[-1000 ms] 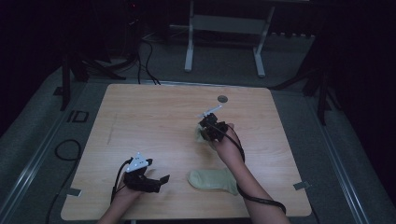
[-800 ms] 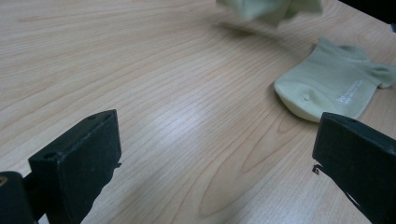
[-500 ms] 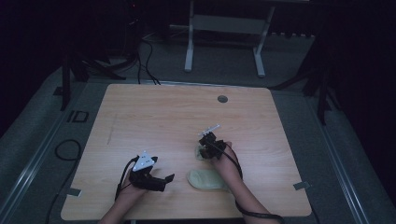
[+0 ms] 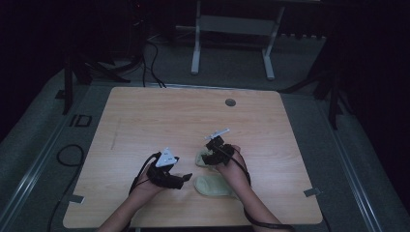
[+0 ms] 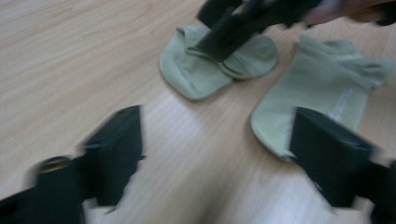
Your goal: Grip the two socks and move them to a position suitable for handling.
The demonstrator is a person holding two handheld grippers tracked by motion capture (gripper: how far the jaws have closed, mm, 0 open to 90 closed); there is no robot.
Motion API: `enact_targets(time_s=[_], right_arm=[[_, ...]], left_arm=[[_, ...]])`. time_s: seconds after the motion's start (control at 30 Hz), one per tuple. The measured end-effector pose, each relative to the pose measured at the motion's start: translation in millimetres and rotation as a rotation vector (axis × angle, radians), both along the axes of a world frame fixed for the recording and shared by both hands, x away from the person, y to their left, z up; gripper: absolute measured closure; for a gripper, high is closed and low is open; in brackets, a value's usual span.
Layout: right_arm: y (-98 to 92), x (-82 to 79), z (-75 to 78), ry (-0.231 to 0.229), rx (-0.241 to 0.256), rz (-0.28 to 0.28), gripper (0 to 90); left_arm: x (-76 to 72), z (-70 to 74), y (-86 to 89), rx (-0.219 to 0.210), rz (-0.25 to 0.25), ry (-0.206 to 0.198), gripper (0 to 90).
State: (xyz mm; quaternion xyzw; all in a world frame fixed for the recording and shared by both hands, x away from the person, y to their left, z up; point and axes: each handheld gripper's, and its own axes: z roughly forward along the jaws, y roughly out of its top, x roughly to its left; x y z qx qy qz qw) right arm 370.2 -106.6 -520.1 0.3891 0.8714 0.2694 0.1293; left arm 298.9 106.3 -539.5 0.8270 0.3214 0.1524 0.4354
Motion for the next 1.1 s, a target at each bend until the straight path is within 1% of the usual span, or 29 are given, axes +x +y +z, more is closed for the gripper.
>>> enact_targets(time_s=[0.03,0.07,0.1,0.13,0.17,0.2,0.23,0.27,0.3,0.37,0.4,0.43,0.47,0.5,0.53,0.57,0.6,0.63,0.67,0.7,0.77,0.8,0.83,0.87,0.9,0.97,1.0,1.07,1.1], right_arm=[[-4.1,-3.2,2.8,0.004,0.004,0.020,56.2],[-7.5,-6.9,4.3,0.008,0.002,0.035,57.9],[-10.3,-10.5,4.7,0.009,-0.005,0.059,60.7],[-12.1,-14.6,4.4,0.009,-0.009,0.075,63.7],[-13.7,-18.5,3.8,0.004,-0.015,0.090,64.7],[-14.8,-22.5,2.5,0.008,-0.021,0.102,65.9],[-15.3,-24.7,1.1,0.007,-0.028,0.116,66.0],[-15.2,-26.3,0.0,0.003,-0.033,0.120,65.9],[-14.8,-27.7,-1.4,-0.001,-0.039,0.116,65.7],[-13.9,-28.7,-5.0,-0.012,-0.043,0.118,63.8],[-13.2,-28.7,-6.8,-0.019,-0.040,0.118,63.1],[-12.3,-28.5,-8.7,-0.025,-0.043,0.124,61.4],[-11.1,-28.0,-10.4,-0.030,-0.056,0.125,60.5],[-9.6,-27.0,-12.3,-0.034,-0.067,0.124,59.5],[-8.2,-25.4,-14.4,-0.036,-0.080,0.126,57.5],[-7.6,-23.3,-16.2,-0.035,-0.091,0.130,57.3],[-7.7,-21.0,-17.2,-0.030,-0.092,0.133,57.3],[-8.1,-18.6,-18.0,-0.028,-0.090,0.129,56.5],[-7.6,-16.9,-18.8,-0.019,-0.070,0.108,56.7],[-8.4,-14.3,-19.5,-0.017,-0.062,0.103,58.1],[-9.0,-9.6,-22.1,-0.009,-0.058,0.079,61.9],[-9.8,-7.1,-24.4,0.003,-0.061,0.070,66.9],[-10.5,-6.0,-25.2,0.002,-0.055,0.067,70.9],[-12.4,-4.5,-24.3,0.017,-0.037,0.059,76.6],[-14.3,-3.4,-22.8,0.031,-0.019,0.047,79.2],[-17.6,-2.1,-19.1,0.034,0.004,0.028,81.4],[-19.6,-1.3,-16.6,0.041,0.013,0.025,81.7],[-24.6,0.5,-10.7,0.040,0.029,0.012,82.0],[-28.3,1.7,-6.6,0.042,0.047,0.007,81.9]], left_arm=[[4.2,1.1,-2.0,0.007,-0.008,-0.002,44.6],[7.9,2.3,-4.8,0.010,-0.015,-0.012,50.7],[11.4,3.7,-8.4,0.024,-0.019,-0.026,60.2],[15.3,5.1,-12.5,0.032,-0.019,-0.030,65.6],[20.7,5.8,-17.9,0.022,-0.027,-0.019,74.5],[25.5,5.8,-22.9,0.029,-0.034,-0.008,80.5],[28.9,5.3,-27.2,0.041,-0.032,-0.004,84.3],[33.5,3.8,-33.0,0.052,-0.037,0.010,88.0],[37.7,1.6,-39.0,0.068,-0.043,0.018,88.6],[44.8,-4.2,-49.8,0.120,-0.054,0.032,89.1],[47.5,-7.6,-54.0,0.134,-0.055,0.037,89.1],[50.4,-10.7,-56.8,0.158,-0.063,0.047,89.2],[52.4,-14.1,-59.7,0.188,-0.063,0.044,89.2],[54.5,-17.3,-61.8,0.209,-0.074,0.051,89.2],[55.9,-20.3,-63.4,0.214,-0.075,0.061,89.2],[56.4,-22.6,-64.3,0.199,-0.069,0.055,89.2],[57.5,-22.6,-64.0,0.192,-0.073,0.067,89.3],[58.9,-21.9,-62.6,0.204,-0.081,0.074,89.3],[59.5,-22.1,-61.7,0.204,-0.086,0.075,89.3],[59.8,-22.8,-61.2,0.189,-0.084,0.075,89.3],[61.0,-23.4,-59.2,0.180,-0.088,0.080,89.4],[61.1,-23.5,-58.9,0.179,-0.088,0.080,89.4],[60.8,-23.9,-58.8,0.176,-0.087,0.076,89.4],[60.7,-24.0,-58.8,0.178,-0.089,0.072,89.4],[60.7,-23.9,-58.6,0.183,-0.092,0.070,89.4],[60.5,-24.0,-59.2,0.184,-0.095,0.063,89.4],[60.7,-23.7,-59.2,0.194,-0.101,0.056,89.4],[60.5,-23.9,-59.8,0.197,-0.105,0.049,89.4],[60.6,-23.8,-59.9,0.198,-0.107,0.048,89.4]])
